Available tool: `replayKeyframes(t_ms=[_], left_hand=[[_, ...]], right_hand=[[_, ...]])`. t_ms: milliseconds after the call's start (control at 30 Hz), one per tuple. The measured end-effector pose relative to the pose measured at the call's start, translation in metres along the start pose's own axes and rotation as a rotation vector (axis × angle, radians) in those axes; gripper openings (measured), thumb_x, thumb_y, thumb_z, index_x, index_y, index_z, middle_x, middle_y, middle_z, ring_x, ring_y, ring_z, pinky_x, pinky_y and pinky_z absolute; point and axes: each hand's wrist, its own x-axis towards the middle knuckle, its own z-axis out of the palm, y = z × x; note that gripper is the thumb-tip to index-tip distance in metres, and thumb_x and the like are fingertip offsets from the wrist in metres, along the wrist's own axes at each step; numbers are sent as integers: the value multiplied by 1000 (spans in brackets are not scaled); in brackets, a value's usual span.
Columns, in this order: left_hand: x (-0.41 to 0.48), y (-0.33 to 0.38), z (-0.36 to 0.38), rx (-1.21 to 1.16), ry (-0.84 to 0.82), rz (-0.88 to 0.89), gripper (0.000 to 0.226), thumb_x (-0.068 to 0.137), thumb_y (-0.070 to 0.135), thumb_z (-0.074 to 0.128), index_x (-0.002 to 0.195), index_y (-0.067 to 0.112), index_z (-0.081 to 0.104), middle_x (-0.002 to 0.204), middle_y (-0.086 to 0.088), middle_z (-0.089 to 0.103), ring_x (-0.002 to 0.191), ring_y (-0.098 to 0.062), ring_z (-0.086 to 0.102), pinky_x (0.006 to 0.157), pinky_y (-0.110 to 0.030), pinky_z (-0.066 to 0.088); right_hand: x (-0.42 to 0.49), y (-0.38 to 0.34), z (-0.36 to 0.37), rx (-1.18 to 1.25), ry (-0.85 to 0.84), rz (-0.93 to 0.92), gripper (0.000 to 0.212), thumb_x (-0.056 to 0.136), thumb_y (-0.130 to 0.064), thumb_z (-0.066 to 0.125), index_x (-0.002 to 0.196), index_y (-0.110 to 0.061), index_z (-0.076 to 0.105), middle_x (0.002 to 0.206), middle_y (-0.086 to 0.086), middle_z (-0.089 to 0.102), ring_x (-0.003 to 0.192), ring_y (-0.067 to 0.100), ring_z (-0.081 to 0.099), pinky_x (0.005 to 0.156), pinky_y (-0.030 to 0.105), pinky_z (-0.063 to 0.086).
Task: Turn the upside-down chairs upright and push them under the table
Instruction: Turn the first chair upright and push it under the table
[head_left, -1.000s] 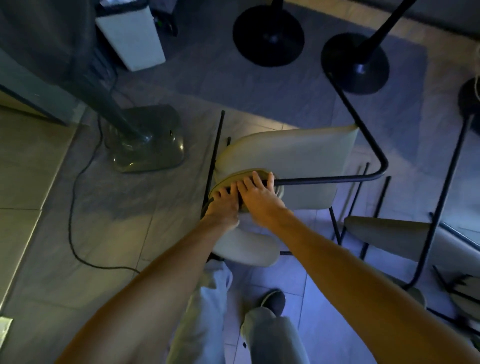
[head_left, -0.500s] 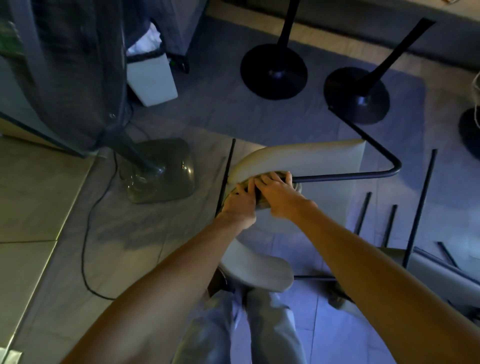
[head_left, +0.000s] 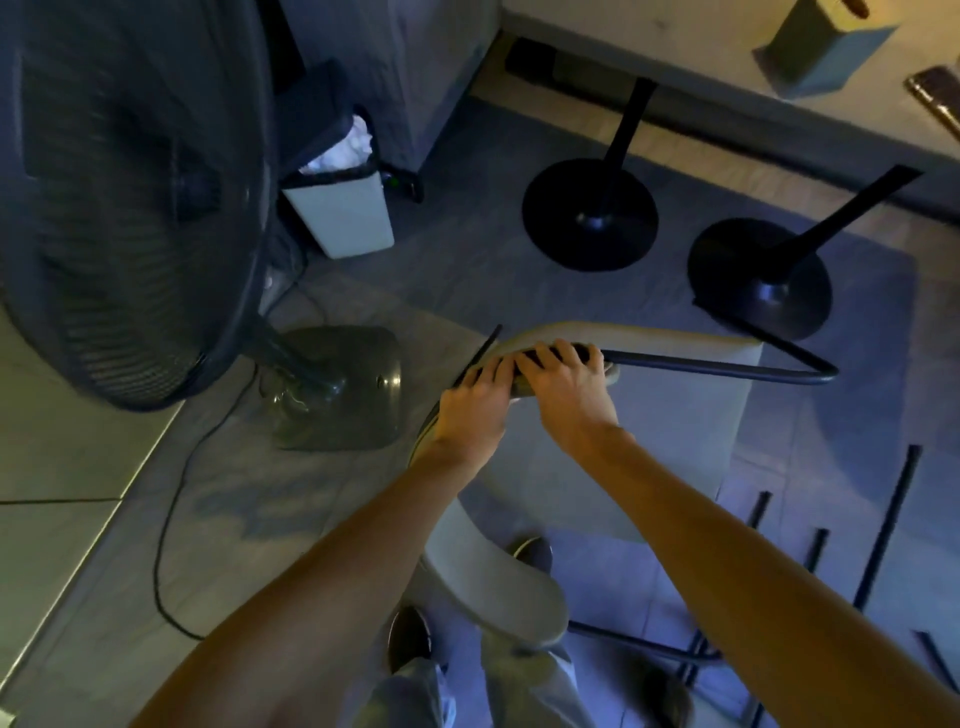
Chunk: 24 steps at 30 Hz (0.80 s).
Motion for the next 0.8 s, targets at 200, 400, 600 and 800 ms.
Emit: replayKeyframes(t_ms=[200,400,600,800], left_hand=[[75,22,-16,-129,45,-93,48,81,34,78,124,19,63,100,-2,72,78,-30,71,55,-42,56],[94,10,-8,-151,34,-5,84,86,-1,63,155,24,23,138,-5,49,117,-27,54,91,-42,52],[125,4,-7,-43,-73,-65,109,85,-4,62,155,40,-9,152,-11,25,122,-34,46,89,-43,54],[186,8,-2,-29,-44,-17,110,80,-5,66,156,38,-1,133,-11,41,102,-29,54,78,-39,57]], right_hand=[[47,56,-25,-9,116,43,60,65,-1,76,121,-15,58,119,10,60,107,37,53,91,53,41],[84,78,-29,-66,194,190,57,65,2,75,116,-10,54,113,18,55,99,41,53,97,63,40],[124,98,-34,-59,185,296,57,78,-1,62,131,-11,45,134,22,48,122,44,46,108,68,27],[161,114,-39,-105,85,185,74,94,-23,49,157,-14,11,163,19,11,148,49,-2,110,74,4]])
